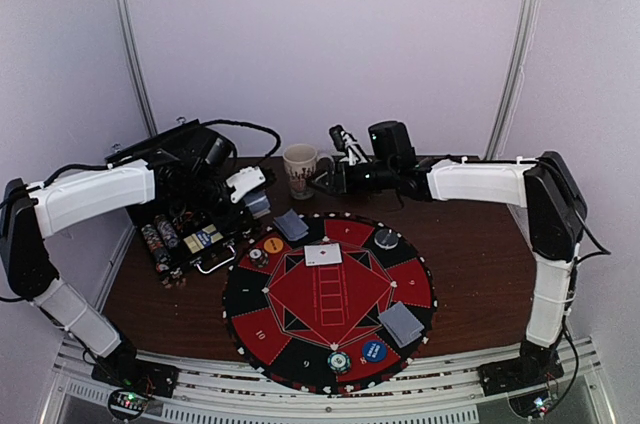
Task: Distribute texas hold em gaming equipment
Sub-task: Pick up the poker card from the face-down deck piles.
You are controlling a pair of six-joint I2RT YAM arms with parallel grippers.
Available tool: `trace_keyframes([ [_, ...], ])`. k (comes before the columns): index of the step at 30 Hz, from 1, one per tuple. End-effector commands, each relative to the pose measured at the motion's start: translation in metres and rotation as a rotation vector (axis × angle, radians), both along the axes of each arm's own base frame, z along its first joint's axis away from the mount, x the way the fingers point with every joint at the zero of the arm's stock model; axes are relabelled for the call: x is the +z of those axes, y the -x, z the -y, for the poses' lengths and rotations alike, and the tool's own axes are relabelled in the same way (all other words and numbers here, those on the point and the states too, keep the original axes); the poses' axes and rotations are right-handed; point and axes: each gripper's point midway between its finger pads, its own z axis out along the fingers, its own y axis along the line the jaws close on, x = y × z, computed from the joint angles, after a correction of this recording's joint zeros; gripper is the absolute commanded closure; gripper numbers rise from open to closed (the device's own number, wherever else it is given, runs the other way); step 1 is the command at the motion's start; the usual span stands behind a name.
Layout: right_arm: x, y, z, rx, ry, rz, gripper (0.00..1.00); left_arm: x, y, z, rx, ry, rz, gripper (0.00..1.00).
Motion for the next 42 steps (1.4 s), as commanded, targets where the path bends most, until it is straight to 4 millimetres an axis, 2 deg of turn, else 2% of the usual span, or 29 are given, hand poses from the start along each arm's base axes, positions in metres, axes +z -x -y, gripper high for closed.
trace_keyframes([
  [1,0.038,0.028,-0.013,0.143,-0.126,-0.019,0.30,0.037,0.010,0.030,-0.142,0.069,0.101,0.55],
  [3,0.045,0.034,-0.019,0.173,-0.160,-0.033,0.22,0.038,0.015,0.037,-0.172,0.065,0.109,0.55],
  [5,0.043,0.038,-0.025,0.184,-0.160,-0.046,0.18,0.040,0.017,0.041,-0.187,0.069,0.118,0.55],
  [10,0.035,0.052,-0.043,0.246,-0.169,-0.075,0.18,0.046,0.020,0.050,-0.215,0.094,0.118,0.55],
  [16,0.033,0.069,-0.058,0.341,-0.196,-0.095,0.18,0.044,0.019,0.050,-0.212,0.085,0.119,0.55],
  [22,0.018,0.058,-0.064,0.299,-0.178,-0.117,0.20,0.045,0.021,0.051,-0.216,0.091,0.117,0.55],
  [28,0.008,0.044,-0.068,0.247,-0.136,-0.120,0.28,0.047,0.021,0.051,-0.222,0.091,0.123,0.55],
  [36,0.006,0.051,-0.055,0.247,-0.058,-0.090,0.59,0.040,0.018,0.044,-0.191,0.055,0.129,0.55],
  [42,0.010,0.055,-0.049,0.249,-0.022,-0.075,0.73,0.036,0.015,0.043,-0.177,0.043,0.125,0.56],
])
